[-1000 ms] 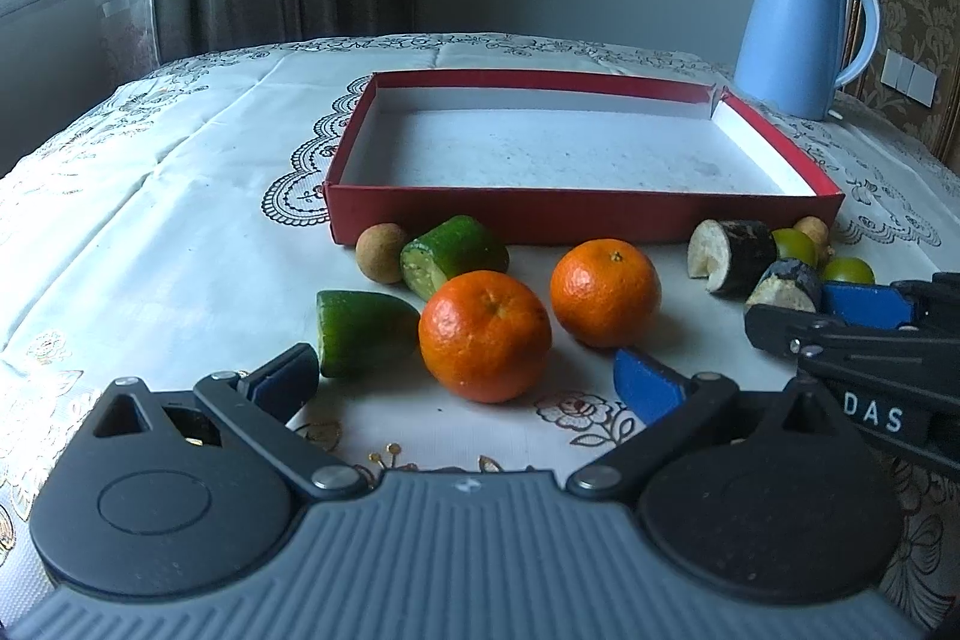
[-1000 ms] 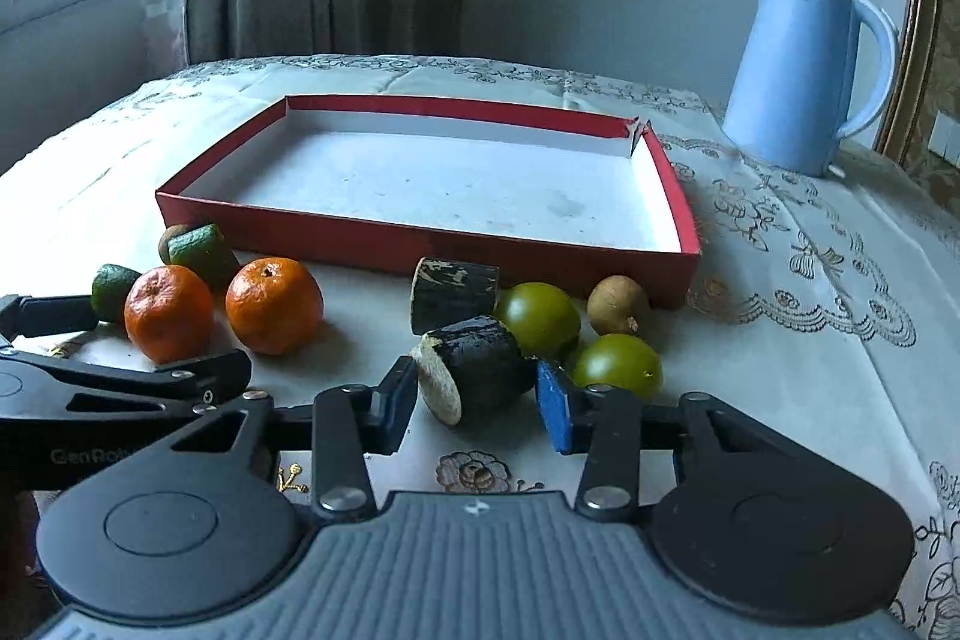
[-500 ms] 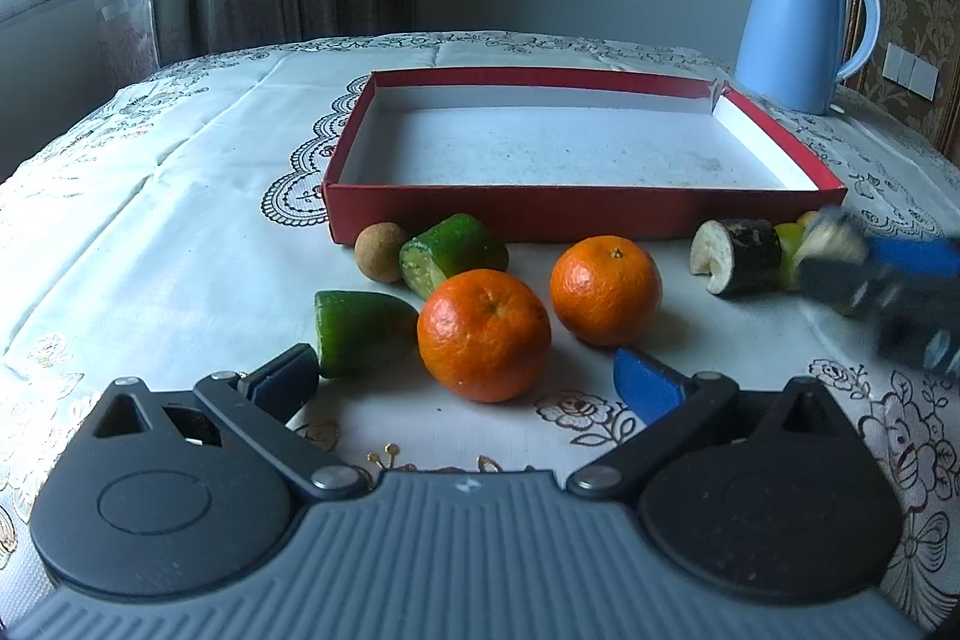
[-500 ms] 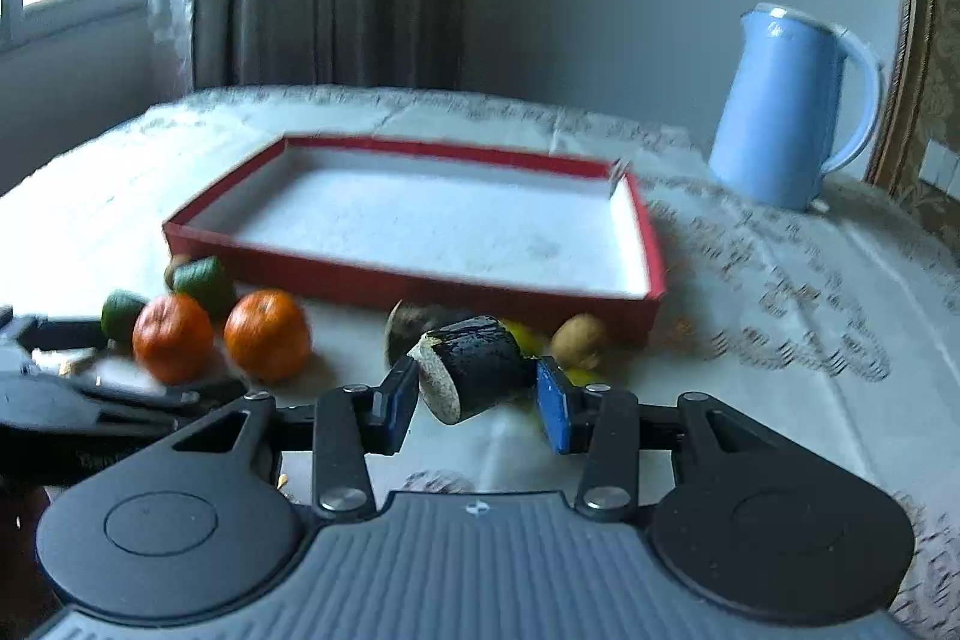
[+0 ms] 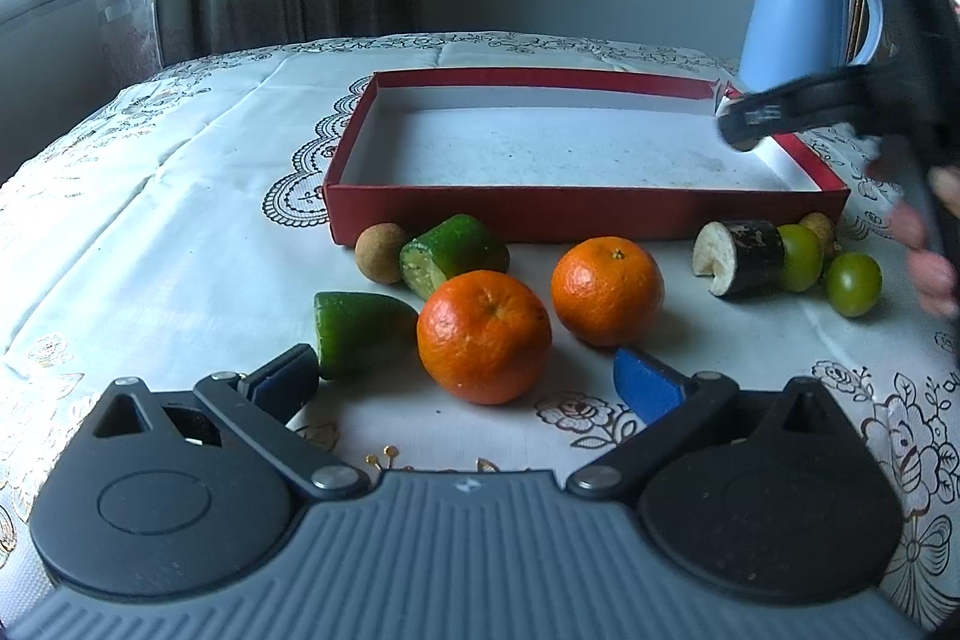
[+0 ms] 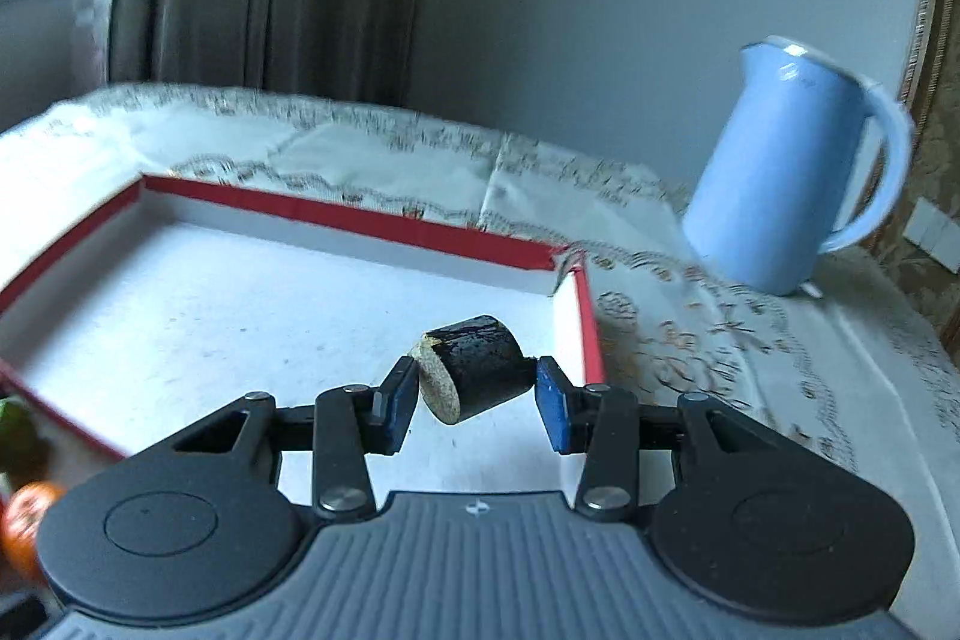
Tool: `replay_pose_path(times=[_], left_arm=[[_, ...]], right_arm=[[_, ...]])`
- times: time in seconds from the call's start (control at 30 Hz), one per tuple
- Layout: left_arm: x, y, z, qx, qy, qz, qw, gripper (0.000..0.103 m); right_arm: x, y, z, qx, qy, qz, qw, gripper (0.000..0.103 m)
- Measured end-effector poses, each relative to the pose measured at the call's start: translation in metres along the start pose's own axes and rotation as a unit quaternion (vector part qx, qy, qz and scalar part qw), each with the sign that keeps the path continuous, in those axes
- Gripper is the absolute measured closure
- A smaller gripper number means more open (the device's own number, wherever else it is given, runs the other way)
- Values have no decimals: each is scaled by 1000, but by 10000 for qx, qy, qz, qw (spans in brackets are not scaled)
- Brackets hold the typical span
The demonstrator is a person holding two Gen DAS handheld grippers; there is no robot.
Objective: Organize fruits
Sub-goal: 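Carry the eggplant slice into the red tray and open the right gripper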
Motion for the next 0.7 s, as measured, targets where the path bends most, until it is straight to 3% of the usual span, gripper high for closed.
replay_pose_path(times=[0.13, 0.3, 0.33, 0.4, 0.47, 0.57, 0.7], left_arm=[[0, 0, 0, -7, -2, 7, 10000, 0], [0, 0, 0, -9, -1, -1, 10000, 0], [0, 0, 0, -12, -1, 1, 10000, 0], [1, 0, 0, -4, -3, -8, 10000, 0], [1, 1, 0, 20, -11, -9, 10000, 0], [1, 3, -4, 25, -77, -31, 10000, 0], [4, 5, -14, 36, -181, -37, 9998, 0]], right_arm=[[0, 4, 33, -141, 424, -42, 9990, 61], [-3, 13, 37, 13, 489, -422, 9979, 61], [-3, 15, 36, 27, 481, -498, 9976, 58], [-2, 19, 30, -35, 452, -655, 9968, 40], [-5, 17, 15, 99, 189, -687, 9974, 25], [-6, 11, -18, 274, -249, -574, 9977, 24], [5, 8, -70, 169, -920, -413, 9948, 23]])
Point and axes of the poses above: each gripper's, at about its wrist camera, not at the fingertips, and z roughly the way its jaws point, y to its left, x to its underside, the point moved 8 cm from there along z, roughly the way its jaws point, and after that the axes turned 1 degree about -x, right-handed, at the moved point
